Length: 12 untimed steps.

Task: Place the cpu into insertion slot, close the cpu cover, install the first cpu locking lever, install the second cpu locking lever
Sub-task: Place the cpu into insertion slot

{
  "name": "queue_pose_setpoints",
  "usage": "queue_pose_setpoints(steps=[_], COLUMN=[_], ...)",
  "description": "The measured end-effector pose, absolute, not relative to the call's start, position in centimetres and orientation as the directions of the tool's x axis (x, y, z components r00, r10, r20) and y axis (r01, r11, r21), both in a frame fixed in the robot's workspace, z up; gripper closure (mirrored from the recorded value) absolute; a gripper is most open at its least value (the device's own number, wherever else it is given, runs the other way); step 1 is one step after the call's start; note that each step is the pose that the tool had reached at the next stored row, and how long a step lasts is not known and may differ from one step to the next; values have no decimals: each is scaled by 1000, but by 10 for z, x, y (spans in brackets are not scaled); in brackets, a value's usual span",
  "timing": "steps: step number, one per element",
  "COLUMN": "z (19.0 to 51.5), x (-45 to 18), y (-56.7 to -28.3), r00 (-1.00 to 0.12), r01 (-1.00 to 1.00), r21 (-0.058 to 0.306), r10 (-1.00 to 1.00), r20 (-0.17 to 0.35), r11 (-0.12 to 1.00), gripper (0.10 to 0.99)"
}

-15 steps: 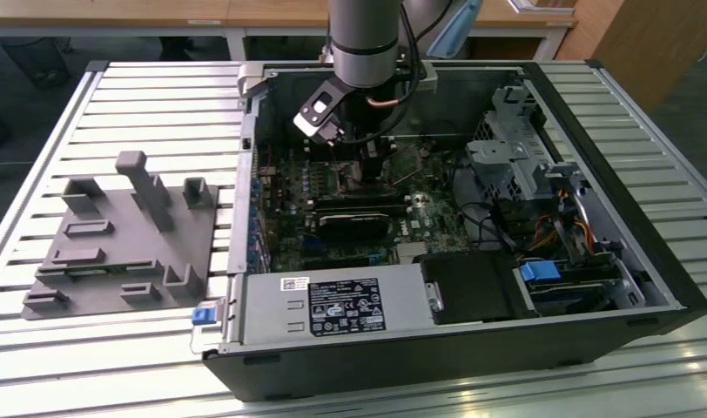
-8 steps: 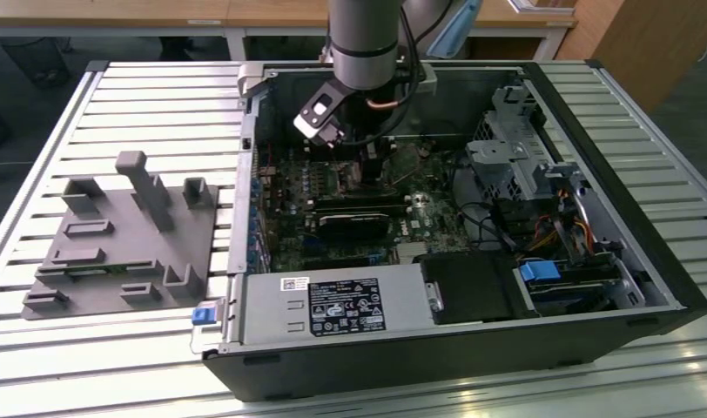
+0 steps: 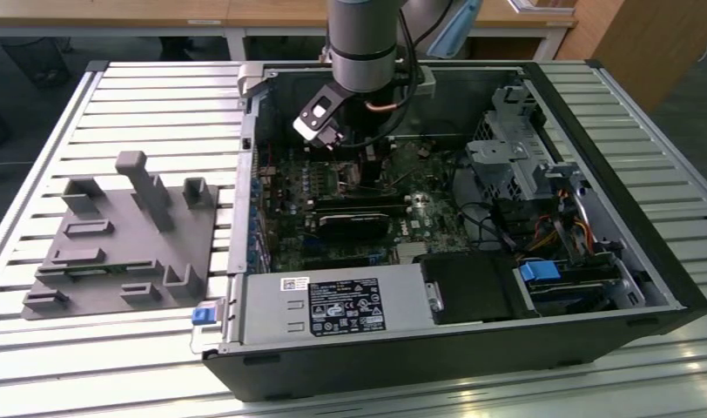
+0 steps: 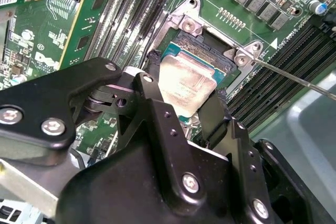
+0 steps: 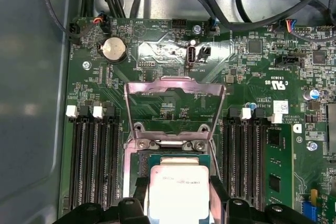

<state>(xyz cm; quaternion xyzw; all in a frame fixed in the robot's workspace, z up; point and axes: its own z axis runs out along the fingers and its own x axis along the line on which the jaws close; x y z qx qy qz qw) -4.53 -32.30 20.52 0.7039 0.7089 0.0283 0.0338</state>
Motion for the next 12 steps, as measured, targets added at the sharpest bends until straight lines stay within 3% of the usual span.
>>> queue_pose_setpoints(steps=[12], z=[201], x=[-47], y=[-322], r00=[-7], r01=[996], r21=[88], r10=[1000], r20=[-8], r11=[7], gripper=[545])
